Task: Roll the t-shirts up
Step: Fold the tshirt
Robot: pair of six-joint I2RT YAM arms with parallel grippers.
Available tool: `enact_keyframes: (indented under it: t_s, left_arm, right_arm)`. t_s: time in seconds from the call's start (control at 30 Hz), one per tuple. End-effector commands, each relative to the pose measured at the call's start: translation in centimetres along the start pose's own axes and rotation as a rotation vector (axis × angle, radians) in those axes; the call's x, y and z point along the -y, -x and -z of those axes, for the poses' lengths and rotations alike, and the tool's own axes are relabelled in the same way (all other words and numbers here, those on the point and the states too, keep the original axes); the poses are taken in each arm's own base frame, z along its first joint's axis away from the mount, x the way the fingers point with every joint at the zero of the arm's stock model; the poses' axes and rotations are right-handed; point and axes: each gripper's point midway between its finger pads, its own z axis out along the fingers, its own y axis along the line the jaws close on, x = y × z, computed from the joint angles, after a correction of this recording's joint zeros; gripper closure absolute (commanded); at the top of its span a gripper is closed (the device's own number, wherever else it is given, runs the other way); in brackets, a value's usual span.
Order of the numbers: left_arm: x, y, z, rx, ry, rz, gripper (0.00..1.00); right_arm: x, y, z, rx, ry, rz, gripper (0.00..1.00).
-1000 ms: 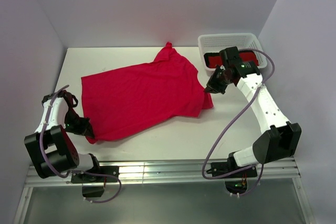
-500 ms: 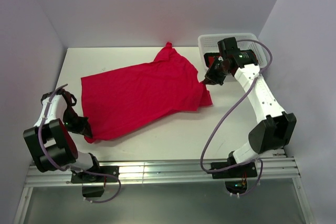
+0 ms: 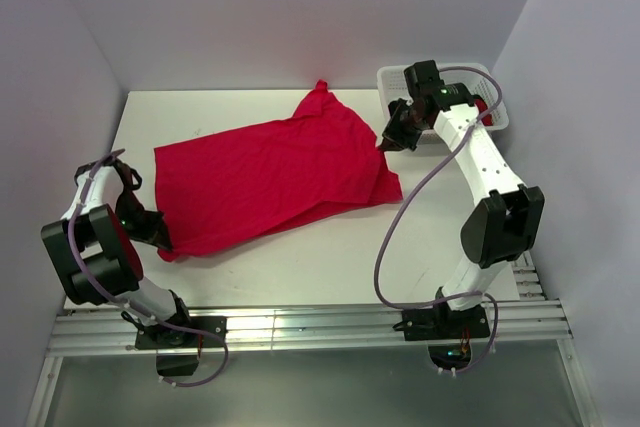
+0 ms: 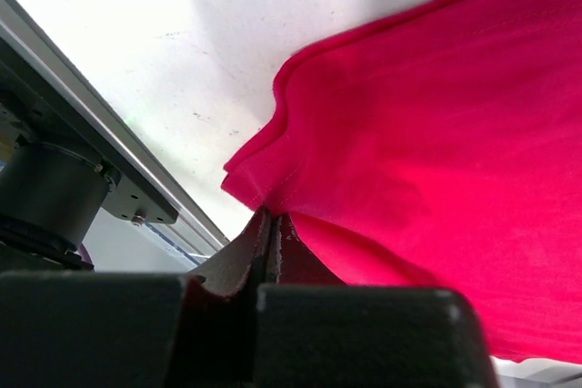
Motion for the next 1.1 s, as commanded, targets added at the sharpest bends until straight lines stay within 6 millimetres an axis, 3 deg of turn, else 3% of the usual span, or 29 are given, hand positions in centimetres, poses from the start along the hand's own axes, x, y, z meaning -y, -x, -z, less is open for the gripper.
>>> enact_keyframes:
  t_s: [0.0,0.7,0.93,1.07]
  left_arm:
    - [0.8,0.9,0.6,0.019,-0.013,0.009,1.0]
    - [3.9,2.4,0.7,-0.024,0.001,0.018,1.0]
    - [4.9,3.0,0.5,-0.031,0.03,-0.006,1.0]
    - [5.9,3.3,0.3,-0.038,0.042,-0.032,1.0]
  right_arm:
    - [-1.7,1.4,0.8,0.044,0.048,0.025,1.0]
    - [-3.3,3.6,-2.0,0.029,0.041,0.012,1.0]
    - [-4.6,5.3,-2.5,0.051,0.056,0.01,1.0]
    - [-4.8,5.7,-3.9,0.034,0.048,0.006,1.0]
